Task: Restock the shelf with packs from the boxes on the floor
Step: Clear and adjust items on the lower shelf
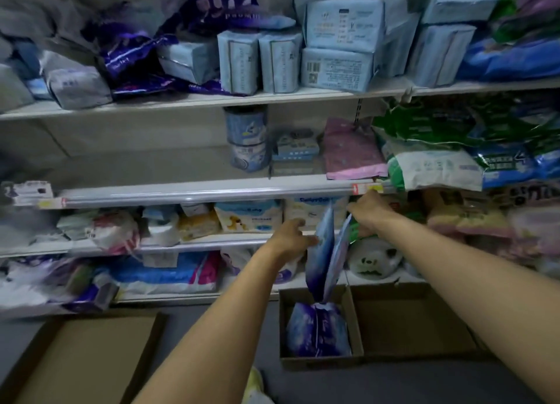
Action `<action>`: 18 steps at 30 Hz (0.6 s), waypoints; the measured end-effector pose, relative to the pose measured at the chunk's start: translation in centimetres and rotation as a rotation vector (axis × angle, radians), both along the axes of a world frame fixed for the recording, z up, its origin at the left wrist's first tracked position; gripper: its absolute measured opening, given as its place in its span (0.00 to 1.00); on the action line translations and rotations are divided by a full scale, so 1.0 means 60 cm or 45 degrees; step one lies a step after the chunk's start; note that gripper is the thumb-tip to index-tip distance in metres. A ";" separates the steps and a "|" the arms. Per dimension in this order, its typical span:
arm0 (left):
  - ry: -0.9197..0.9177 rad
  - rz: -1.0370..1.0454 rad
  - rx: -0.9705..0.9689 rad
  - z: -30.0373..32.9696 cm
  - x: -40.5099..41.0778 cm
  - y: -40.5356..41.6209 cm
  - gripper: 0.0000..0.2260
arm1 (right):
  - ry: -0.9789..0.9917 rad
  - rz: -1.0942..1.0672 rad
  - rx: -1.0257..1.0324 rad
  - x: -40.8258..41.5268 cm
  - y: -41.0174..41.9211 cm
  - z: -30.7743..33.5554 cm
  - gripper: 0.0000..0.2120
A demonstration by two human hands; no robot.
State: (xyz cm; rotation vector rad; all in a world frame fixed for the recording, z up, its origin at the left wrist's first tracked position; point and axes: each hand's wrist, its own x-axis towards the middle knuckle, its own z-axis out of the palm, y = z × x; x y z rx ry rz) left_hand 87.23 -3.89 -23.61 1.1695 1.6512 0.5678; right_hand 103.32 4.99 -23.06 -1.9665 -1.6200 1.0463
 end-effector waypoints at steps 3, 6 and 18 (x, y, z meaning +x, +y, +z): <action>-0.072 0.072 0.059 0.006 -0.015 -0.001 0.23 | -0.126 0.122 0.121 -0.012 0.002 0.009 0.07; -0.193 0.192 0.093 0.024 -0.031 0.002 0.18 | -0.043 0.219 0.182 -0.034 -0.008 0.037 0.05; -0.424 0.535 0.436 0.124 -0.111 -0.023 0.10 | 0.441 0.440 0.335 -0.129 -0.046 0.135 0.07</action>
